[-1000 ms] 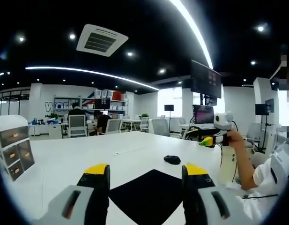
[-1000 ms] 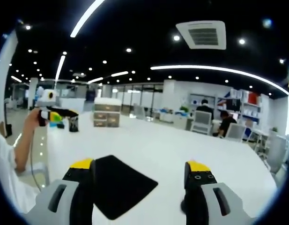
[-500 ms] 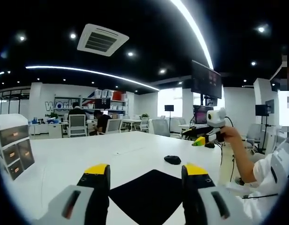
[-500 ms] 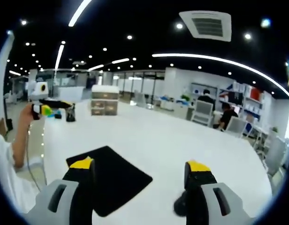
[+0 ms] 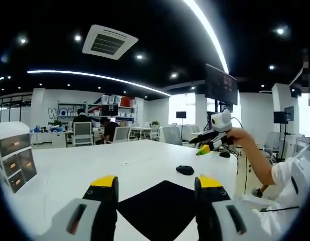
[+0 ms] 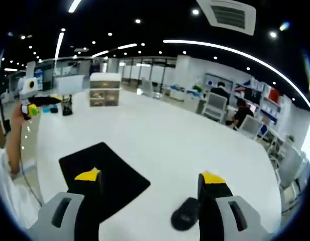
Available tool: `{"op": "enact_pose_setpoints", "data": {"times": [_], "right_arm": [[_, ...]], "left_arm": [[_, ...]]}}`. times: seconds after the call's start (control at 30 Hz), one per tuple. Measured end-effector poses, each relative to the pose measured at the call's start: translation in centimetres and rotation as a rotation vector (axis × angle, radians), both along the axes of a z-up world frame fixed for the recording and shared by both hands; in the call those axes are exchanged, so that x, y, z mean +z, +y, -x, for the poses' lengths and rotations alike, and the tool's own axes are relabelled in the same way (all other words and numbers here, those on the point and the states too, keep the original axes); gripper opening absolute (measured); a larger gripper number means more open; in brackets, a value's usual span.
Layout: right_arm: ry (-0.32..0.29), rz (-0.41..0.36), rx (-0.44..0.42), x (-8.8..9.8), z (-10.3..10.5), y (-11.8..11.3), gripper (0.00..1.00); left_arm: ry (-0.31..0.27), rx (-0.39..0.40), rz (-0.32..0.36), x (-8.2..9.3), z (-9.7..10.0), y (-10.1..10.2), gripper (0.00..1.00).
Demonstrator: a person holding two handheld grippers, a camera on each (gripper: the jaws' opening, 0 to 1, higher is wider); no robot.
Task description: Arrange the mouse and mouse pad neatly on the desk surface
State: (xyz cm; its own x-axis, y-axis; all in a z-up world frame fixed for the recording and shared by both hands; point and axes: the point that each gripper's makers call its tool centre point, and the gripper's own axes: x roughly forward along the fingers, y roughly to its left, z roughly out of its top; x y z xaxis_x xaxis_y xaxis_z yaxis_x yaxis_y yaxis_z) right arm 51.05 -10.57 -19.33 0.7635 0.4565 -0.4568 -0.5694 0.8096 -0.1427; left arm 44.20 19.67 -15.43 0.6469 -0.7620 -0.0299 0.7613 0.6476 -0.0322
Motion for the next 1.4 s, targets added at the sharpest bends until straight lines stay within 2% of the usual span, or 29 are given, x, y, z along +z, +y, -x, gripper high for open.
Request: {"op": "enact_pose_setpoints", "data": {"times": [0.37,0.63,1.03,1.23,1.4], "right_arm": [[0.157,0.068,0.019,-1.9,-2.1,-0.8,0.74],[0.277,0.149,-0.027,-5.0,-3.5,-2.6,0.75],[0.392,0.260,-0.098,-7.9,-4.7,-4.5,0.75],[0.485,0.342,-0.143,-10.1,-4.6,-5.7,0.74],[0.533,0.334,-0.180,-11.3,-5.0,-6.3,0.75]], "left_arm": [[0.006,-0.003,-0.012,-0.4,-0.1,-0.2,0.61],[0.005,-0.005,-0.011,-0.4,-0.1,-0.2,0.61],[-0.005,-0.011,-0.007,-0.1,0.1,-0.2,0.61],[0.000,-0.012,-0.005,-0.3,-0.1,-0.2,0.61],[0.010,-0.008,-0.007,-0.6,-0.3,0.0,0.61]]}}
